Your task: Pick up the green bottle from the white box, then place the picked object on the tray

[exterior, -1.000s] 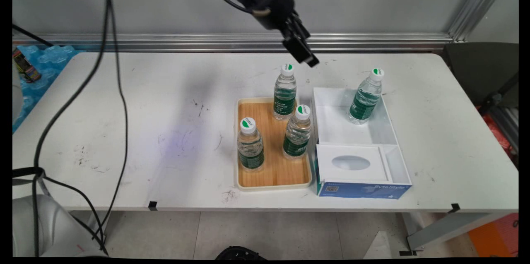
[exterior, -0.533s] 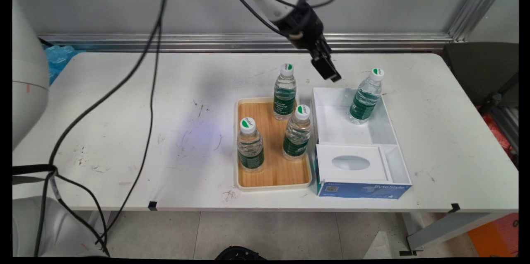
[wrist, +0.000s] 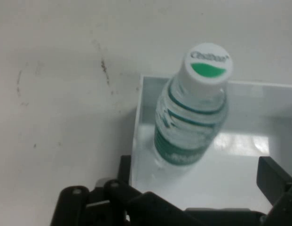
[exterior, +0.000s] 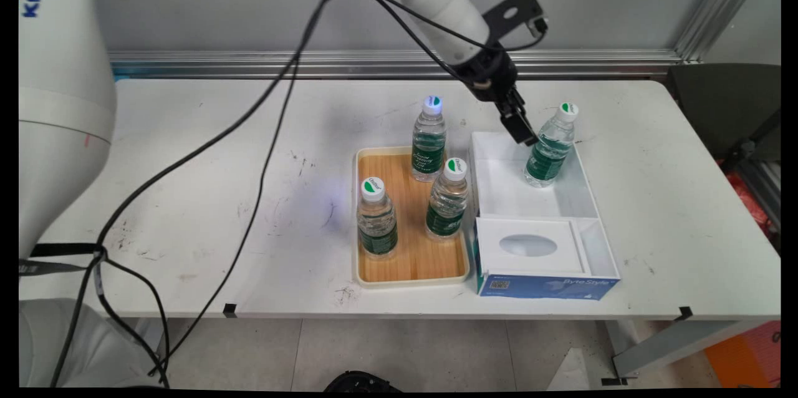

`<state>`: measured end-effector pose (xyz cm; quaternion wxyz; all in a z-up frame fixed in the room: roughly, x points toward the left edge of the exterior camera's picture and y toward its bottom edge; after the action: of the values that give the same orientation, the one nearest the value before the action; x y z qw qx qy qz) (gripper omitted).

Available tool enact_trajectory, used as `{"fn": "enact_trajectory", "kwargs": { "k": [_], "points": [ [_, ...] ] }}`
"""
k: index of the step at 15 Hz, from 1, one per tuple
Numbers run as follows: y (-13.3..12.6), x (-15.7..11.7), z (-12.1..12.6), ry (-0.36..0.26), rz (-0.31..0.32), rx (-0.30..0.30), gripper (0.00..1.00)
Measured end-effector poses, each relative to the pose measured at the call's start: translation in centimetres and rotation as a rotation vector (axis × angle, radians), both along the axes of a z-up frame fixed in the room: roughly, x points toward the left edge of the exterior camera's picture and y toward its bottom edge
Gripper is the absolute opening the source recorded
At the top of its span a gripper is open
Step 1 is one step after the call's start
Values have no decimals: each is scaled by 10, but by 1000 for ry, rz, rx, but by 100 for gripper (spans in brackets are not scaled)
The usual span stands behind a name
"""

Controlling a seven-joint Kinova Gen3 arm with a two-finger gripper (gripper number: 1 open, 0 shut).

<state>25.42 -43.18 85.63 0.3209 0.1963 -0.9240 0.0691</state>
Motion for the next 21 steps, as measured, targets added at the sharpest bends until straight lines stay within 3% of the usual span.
{"fn": "enact_trajectory", "kwargs": {
  "k": [8,17,18,21],
  "points": [
    [-28,-35,-44,22,-10,-1,100],
    [-36,-50,-62,55,2,28,100],
    [-36,-50,-63,59,2,30,0],
    [-34,-51,-63,63,-1,35,0]
  ]
}}
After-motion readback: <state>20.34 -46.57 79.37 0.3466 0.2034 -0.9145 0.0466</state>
